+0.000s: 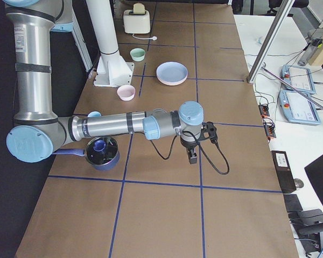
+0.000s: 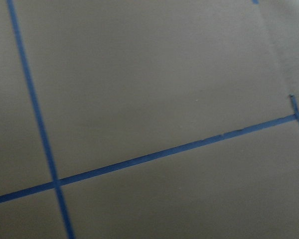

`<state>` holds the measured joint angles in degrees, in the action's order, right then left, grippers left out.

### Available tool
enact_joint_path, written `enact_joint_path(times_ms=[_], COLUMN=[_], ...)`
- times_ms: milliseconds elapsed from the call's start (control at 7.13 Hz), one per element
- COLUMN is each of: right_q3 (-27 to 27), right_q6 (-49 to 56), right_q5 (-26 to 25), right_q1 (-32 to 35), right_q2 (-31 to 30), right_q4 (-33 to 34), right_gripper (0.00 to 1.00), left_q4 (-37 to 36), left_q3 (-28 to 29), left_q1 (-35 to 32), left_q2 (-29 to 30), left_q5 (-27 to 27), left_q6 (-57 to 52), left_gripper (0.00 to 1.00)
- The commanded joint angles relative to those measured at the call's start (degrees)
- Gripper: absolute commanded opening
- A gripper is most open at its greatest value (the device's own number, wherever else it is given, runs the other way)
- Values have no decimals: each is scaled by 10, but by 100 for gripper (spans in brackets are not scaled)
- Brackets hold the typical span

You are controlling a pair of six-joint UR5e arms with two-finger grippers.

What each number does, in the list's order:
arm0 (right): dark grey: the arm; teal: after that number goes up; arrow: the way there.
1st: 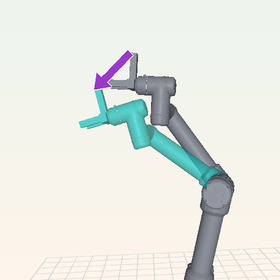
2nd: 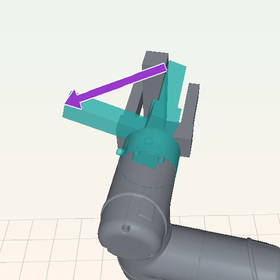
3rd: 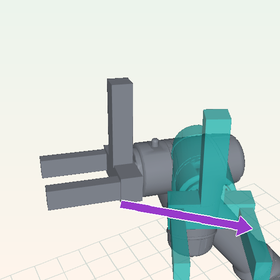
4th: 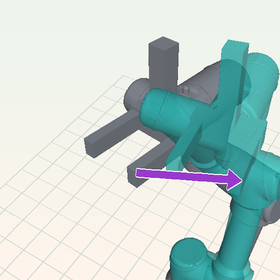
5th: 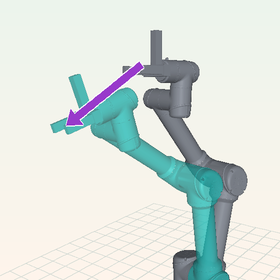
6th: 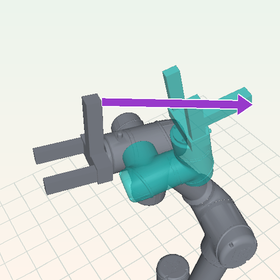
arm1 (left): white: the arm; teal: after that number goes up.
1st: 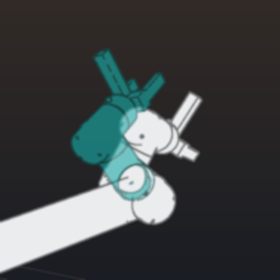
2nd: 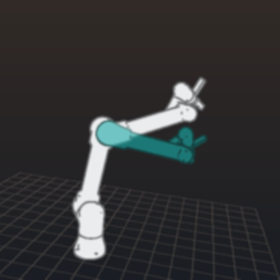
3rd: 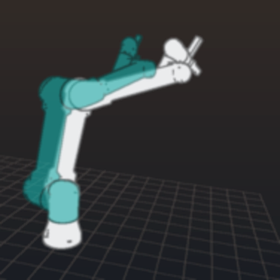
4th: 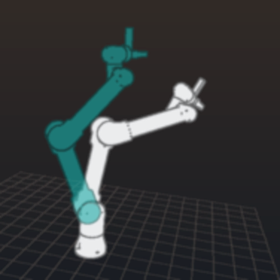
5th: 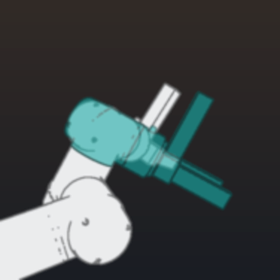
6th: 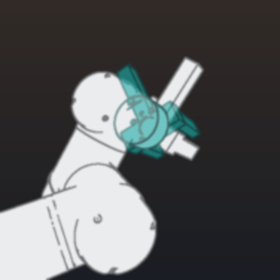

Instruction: Stack three plates with pink and blue

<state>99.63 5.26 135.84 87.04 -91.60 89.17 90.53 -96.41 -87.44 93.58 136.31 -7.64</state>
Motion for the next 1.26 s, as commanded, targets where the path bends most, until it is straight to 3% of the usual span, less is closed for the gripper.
enact_joint_path(times_ms=[0, 280, 561, 1121], right_q3=[-1, -1, -1, -8], right_q6=[77, 78, 71, 70], right_q5=[-42, -44, -37, -37], right_q1=[15, 14, 13, 13], right_q2=[-2, -6, -5, -3], right_q4=[77, 91, 89, 87], right_gripper=[100, 100, 100, 100], left_q4=[-110, -113, -105, -105], left_q3=[1, 12, 4, 4], left_q1=[-39, -37, -37, -36], left_q2=[-30, -43, -51, -53], left_q5=[1, 7, 24, 18], left_q6=[-77, -67, 29, 36], left_gripper=[100, 100, 100, 100])
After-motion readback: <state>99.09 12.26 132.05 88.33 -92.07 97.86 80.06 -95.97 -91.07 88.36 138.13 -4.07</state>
